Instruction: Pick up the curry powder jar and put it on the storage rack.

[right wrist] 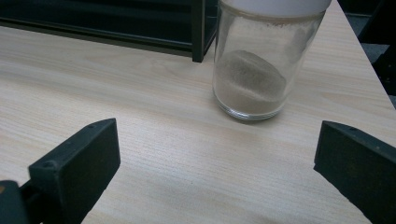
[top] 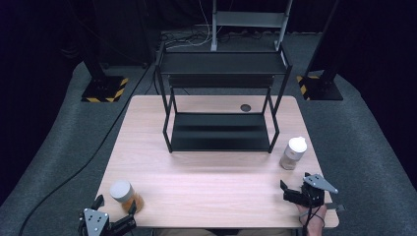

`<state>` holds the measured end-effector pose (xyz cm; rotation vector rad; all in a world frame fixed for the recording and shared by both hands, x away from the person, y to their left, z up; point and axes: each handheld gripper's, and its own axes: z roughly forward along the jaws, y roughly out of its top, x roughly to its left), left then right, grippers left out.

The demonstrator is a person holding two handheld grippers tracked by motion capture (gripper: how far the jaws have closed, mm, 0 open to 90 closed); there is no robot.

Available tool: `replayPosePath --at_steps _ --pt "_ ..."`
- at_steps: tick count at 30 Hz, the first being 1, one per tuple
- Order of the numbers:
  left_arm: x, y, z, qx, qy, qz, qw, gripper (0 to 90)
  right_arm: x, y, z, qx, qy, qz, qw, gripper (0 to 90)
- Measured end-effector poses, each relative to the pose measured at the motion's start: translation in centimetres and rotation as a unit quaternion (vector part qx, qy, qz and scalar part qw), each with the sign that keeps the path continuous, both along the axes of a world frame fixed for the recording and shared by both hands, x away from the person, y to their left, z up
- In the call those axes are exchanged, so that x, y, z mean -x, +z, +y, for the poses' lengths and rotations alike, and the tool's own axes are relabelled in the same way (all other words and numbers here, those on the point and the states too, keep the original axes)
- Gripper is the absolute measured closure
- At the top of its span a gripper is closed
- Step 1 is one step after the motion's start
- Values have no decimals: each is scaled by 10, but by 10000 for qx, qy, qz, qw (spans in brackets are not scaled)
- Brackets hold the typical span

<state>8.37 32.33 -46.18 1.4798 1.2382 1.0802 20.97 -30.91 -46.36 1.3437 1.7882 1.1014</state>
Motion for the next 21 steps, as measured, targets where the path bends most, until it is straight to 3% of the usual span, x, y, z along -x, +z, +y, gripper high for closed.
replayPosePath --at_steps 21 --pt "-20 3 -4 20 -33 -178 9998 0 -1 0 0 -17 0 15 10000 0"
